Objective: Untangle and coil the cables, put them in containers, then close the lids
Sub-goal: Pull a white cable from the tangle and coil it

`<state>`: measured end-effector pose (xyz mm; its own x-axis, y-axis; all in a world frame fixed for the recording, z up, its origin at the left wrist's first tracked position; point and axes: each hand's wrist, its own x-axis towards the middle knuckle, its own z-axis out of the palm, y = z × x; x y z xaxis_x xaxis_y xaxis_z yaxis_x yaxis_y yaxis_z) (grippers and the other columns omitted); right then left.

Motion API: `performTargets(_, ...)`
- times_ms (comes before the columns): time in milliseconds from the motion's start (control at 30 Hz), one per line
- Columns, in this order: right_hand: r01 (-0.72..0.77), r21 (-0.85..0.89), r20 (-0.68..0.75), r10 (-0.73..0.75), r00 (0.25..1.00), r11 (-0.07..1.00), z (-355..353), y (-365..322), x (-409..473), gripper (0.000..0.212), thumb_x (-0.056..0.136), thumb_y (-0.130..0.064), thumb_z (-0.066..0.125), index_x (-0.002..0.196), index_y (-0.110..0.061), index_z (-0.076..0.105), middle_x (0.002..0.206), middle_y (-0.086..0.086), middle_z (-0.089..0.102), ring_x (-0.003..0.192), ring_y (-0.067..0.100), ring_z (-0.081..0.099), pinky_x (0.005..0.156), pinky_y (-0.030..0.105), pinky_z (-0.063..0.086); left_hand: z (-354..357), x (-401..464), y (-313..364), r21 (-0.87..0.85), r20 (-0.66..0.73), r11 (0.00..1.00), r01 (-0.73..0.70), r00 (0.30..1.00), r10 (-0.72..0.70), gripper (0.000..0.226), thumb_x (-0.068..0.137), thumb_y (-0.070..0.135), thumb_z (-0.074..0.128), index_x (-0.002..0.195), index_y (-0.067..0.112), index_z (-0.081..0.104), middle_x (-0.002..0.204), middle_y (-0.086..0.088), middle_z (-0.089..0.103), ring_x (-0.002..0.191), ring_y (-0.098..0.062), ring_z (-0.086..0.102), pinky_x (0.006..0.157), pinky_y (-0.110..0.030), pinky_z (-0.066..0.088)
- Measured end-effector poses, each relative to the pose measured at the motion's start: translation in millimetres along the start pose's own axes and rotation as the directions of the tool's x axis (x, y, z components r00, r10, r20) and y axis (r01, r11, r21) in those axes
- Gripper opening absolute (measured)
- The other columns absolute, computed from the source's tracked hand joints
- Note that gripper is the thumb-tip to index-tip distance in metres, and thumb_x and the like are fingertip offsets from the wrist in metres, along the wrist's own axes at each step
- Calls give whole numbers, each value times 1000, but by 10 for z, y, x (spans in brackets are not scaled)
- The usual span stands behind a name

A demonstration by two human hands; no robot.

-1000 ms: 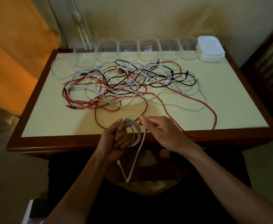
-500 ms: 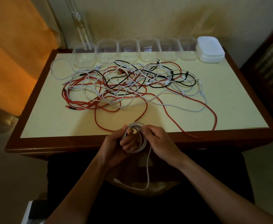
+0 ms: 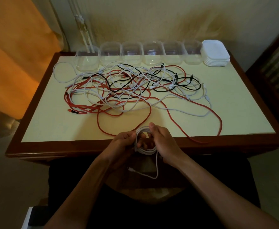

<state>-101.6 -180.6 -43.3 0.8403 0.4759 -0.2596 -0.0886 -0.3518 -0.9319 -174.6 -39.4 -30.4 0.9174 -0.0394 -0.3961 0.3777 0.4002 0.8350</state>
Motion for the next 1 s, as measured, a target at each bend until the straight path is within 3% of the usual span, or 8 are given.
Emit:
performTargets(133, 88, -60, -38, -90, 995, 994, 8, -23, -10, 41, 107, -32, 31, 74, -23, 54, 65, -2, 51, 55, 1, 47, 56, 15, 38, 56, 24, 57, -59, -29, 997, 43, 999, -44, 34, 99, 16, 34, 100, -2, 63, 64, -6, 53, 69, -21, 63, 82, -38, 50)
performTargets(233, 122, -70, -36, -124, 992, 990, 28, -22, 6, 39, 107, -32, 31, 76, -25, 53, 65, -5, 50, 54, -3, 47, 55, 13, 38, 81, 52, 63, -67, -61, 995, 79, 995, -83, 38, 102, 28, 35, 90, 3, 60, 62, -5, 49, 65, -21, 58, 78, -37, 46)
performTargets(400, 140, -94, -13, -141, 990, 986, 36, 5, 29, 40, 107, -33, 32, 87, -12, 60, 68, -3, 52, 57, 0, 48, 57, 20, 40, 88, 83, 65, 16, -96, 997, 72, 993, -70, 36, 103, 31, 38, 80, 7, 51, 59, -5, 41, 58, -18, 54, 59, -24, 52)
performTargets(533, 152, -28, 5, -152, 988, 988, 39, 10, 27, 40, 107, -32, 31, 95, -9, 62, 72, -1, 54, 62, 7, 50, 58, 23, 41, 118, 93, 36, -59, -126, 998, 21, 992, -29, 35, 104, 28, 38, 78, 9, 50, 56, 0, 31, 50, -13, 39, 62, -29, 44)
performTargets(633, 149, 67, 19, -151, 988, 986, 79, -20, 19, 37, 107, -30, 31, 101, -7, 60, 70, 4, 50, 60, 12, 48, 55, 25, 41, 186, 101, 14, -222, -181, 975, -16, 983, -25, 35, 101, 29, 43, 70, 12, 47, 50, 3, 27, 48, -13, 29, 65, -32, 39)
performTargets(700, 140, 116, 9, -142, 990, 983, 95, -35, 27, 39, 107, -30, 32, 100, -2, 58, 69, 6, 49, 58, 12, 48, 53, 22, 41, 235, 107, -1, -389, -165, 921, -15, 985, -54, 38, 99, 32, 46, 66, 14, 44, 48, 3, 28, 48, -14, 32, 66, -32, 41)
performTargets(800, 143, 150, -12, -142, 990, 978, 87, -28, 31, 44, 108, -29, 32, 99, 7, 56, 72, 12, 50, 62, 18, 49, 54, 24, 41, 267, 108, -4, -422, -139, 907, -10, 989, -53, 41, 99, 36, 44, 65, 15, 43, 48, 1, 31, 47, -15, 35, 66, -32, 41)
performTargets(1000, 153, 126, 58, -162, 985, 980, -15, 28, 27, 27, 105, -27, 43, 104, -8, 63, 82, 17, 61, 73, 27, 59, 65, 37, 48, 185, 141, 18, -371, -246, 928, -24, 966, -73, 42, 101, 35, 44, 64, 17, 39, 48, 4, 23, 41, -10, 21, 45, -24, 26)
